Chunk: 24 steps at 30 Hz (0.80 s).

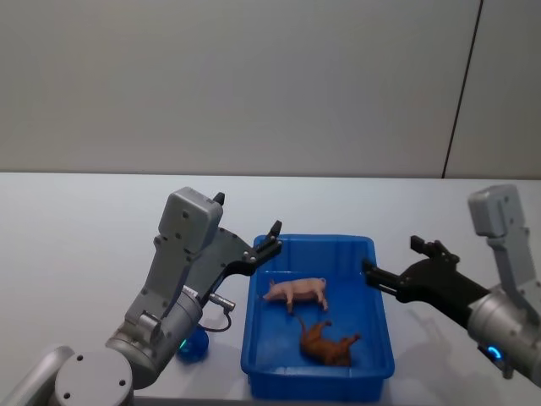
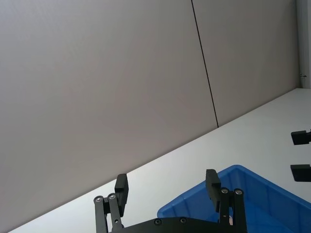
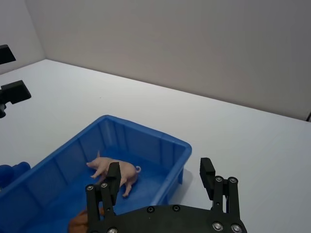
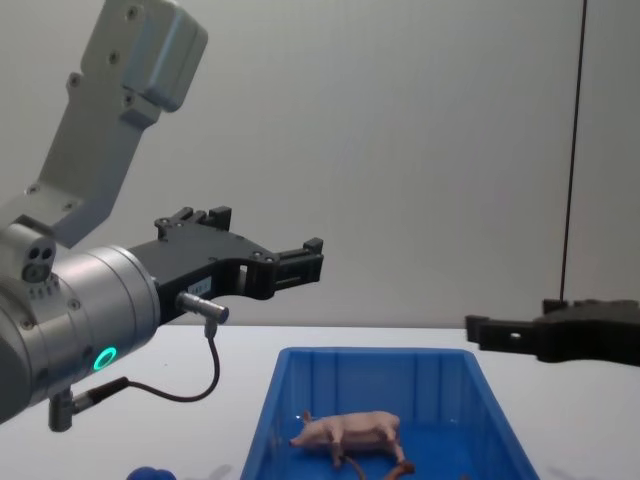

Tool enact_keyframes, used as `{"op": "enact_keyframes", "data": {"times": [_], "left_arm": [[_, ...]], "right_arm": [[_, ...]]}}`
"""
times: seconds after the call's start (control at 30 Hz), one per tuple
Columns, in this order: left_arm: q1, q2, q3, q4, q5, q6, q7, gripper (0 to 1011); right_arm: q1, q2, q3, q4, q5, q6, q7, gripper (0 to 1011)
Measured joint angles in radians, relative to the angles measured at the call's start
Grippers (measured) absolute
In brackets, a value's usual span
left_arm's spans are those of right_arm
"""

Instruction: Pick up the two dolls from the table and place them into the box.

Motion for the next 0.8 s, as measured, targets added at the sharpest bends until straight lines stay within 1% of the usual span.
{"op": "enact_keyframes", "data": {"times": [0.03,0.23,0.53,0.73,0.8], "left_arm": [[0.0,0.0,0.0,0.0,0.0,0.0,0.0,1003],[0.0,0.0,0.0,0.0,0.0,0.0,0.0,1003],[0.002,0.003,-0.002,-0.004,0.008,0.007,-0.001,1003],[0.016,0.021,-0.008,-0.028,0.026,0.031,0.012,1003],[0.027,0.032,-0.013,-0.043,0.032,0.046,0.026,1003]], "right_arm": [[0.0,0.0,0.0,0.0,0.0,0.0,0.0,1001],[-0.026,0.032,0.017,-0.022,0.003,-0.005,0.0,1001],[-0.046,0.056,0.03,-0.037,0.006,-0.008,0.001,1001],[-0.053,0.065,0.035,-0.043,0.007,-0.009,0.002,1001],[-0.055,0.068,0.036,-0.045,0.007,-0.01,0.002,1001]]}}
